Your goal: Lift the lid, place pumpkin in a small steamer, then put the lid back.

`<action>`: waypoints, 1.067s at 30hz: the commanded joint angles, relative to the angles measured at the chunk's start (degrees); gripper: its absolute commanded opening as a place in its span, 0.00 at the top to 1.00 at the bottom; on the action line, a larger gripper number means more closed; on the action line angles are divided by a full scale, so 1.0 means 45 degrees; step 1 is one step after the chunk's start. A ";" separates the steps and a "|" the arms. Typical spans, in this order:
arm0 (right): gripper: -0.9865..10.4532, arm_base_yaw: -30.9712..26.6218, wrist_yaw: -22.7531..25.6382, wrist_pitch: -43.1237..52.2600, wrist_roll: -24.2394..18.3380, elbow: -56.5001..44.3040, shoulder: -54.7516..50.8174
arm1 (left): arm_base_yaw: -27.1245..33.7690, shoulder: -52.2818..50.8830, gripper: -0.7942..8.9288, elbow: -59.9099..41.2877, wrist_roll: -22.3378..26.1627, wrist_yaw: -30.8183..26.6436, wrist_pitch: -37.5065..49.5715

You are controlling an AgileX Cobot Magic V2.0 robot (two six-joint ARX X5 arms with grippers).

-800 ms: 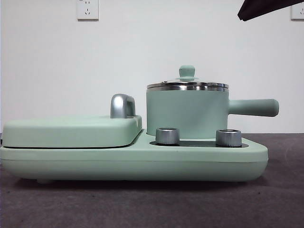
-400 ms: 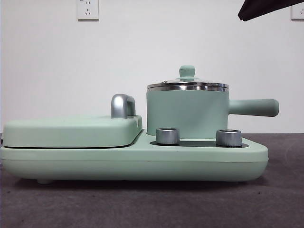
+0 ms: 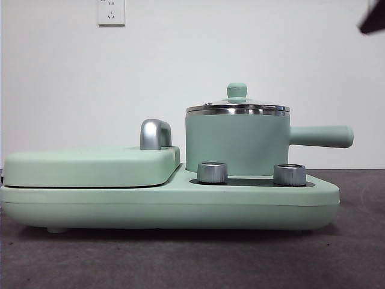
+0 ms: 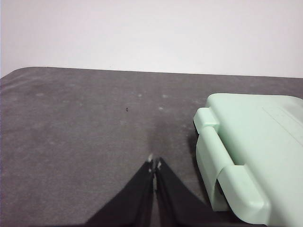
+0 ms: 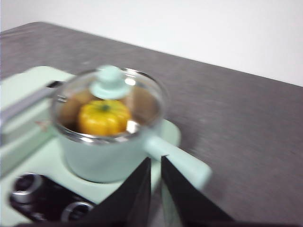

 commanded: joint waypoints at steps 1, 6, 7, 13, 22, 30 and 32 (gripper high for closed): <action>0.89 -0.0525 -0.0029 0.0612 0.0063 -0.1025 -0.0967 | 0.0010 -0.0005 0.91 -0.0257 -0.0097 -0.0044 0.0131; 0.89 -0.1574 -0.0015 0.1122 0.0058 -0.2827 -0.2827 | 0.0010 -0.0005 0.91 -0.0257 -0.0097 -0.0044 0.0131; 0.89 -0.1744 0.0034 0.1137 0.0058 -0.3070 -0.3143 | 0.0010 -0.0005 0.91 -0.0257 -0.0092 -0.0044 0.0131; 0.89 -0.2633 0.0087 0.1729 -0.0160 -0.4639 -0.5022 | 0.0010 -0.0005 0.91 -0.0257 -0.0092 -0.0044 0.0131; 0.89 -0.3240 0.0112 0.2521 -0.0155 -0.6421 -0.6625 | 0.0010 -0.0010 0.91 -0.0257 -0.0097 -0.0044 0.0126; 0.89 -0.3245 0.0267 0.2482 -0.0253 -0.6416 -0.6625 | 0.0010 -0.0010 0.91 -0.0253 -0.0097 -0.0044 0.0136; 0.89 -0.3240 0.0267 0.2487 -0.0257 -0.6416 -0.6625 | 0.0010 -0.0010 0.91 -0.0253 -0.0097 -0.0044 0.0131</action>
